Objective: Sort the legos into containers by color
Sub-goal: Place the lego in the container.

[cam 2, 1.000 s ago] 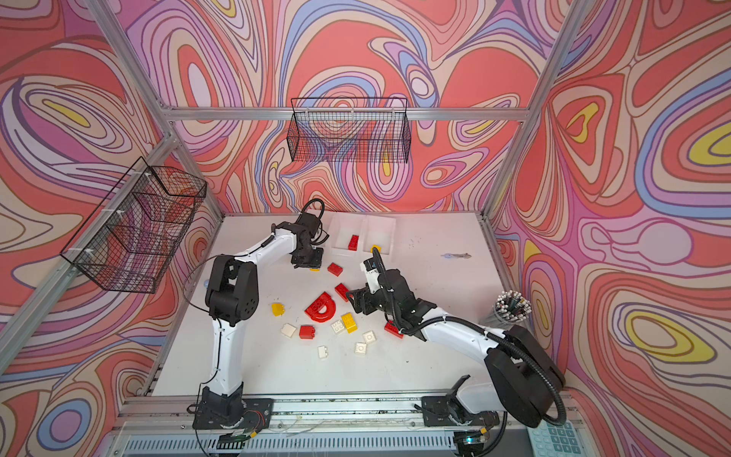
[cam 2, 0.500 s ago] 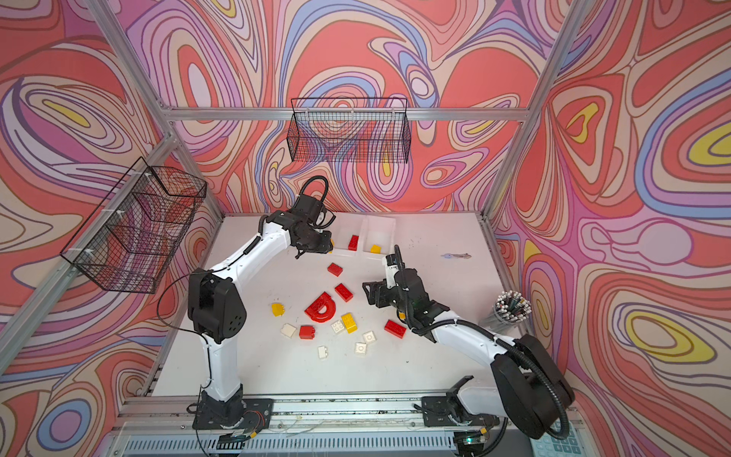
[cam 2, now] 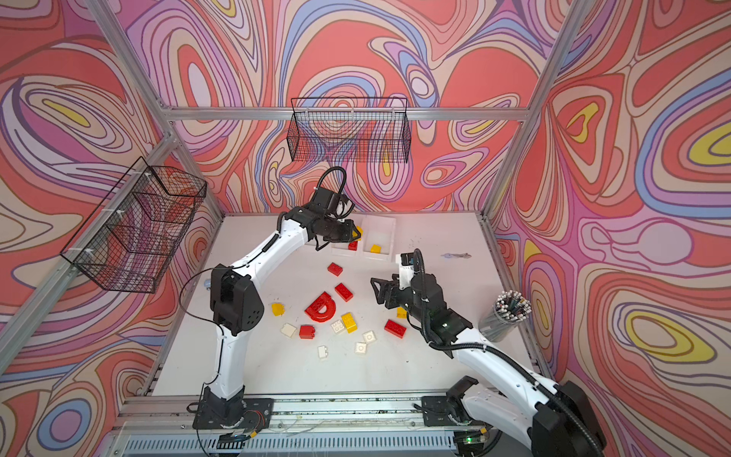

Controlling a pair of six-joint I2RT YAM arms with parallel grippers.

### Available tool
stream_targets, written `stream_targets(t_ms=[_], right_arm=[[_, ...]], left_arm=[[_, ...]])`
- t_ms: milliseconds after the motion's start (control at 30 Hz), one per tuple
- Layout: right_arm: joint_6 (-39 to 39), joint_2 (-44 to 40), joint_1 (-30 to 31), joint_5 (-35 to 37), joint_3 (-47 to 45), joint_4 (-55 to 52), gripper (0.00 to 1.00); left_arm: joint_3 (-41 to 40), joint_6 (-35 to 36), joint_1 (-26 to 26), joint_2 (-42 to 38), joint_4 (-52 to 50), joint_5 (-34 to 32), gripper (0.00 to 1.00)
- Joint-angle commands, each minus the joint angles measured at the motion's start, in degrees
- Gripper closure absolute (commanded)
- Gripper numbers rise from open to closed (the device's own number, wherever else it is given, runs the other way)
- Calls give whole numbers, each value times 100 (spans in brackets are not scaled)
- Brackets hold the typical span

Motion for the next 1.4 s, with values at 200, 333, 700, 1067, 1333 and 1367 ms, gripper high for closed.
stream_targets(t_ms=[200,333,700,1067,1333,1367], right_arm=[[-46,-227,-7,-46,31,-354,19],[-22,-110,-9,-164,54,-321,19],[19,-70,-11,-265,-60,-217,19],[-40,-78,-3,-286,-63,-219,19],[-35,1,-14,-356,-43,-166,19],[-54,-7,-10,-353,-9,-188,19]], left_arm=[[299,-694,-56,733,1347,707,78],[324,-967,-56,1008,1914,790,77],[1268,-1318,-48,1875,2037,804,74],[1309,-1288,-39,1914,1926,588,44],[1292,-1043,9,1582,1685,423,37],[1284,-1022,22,1505,1661,418,37]])
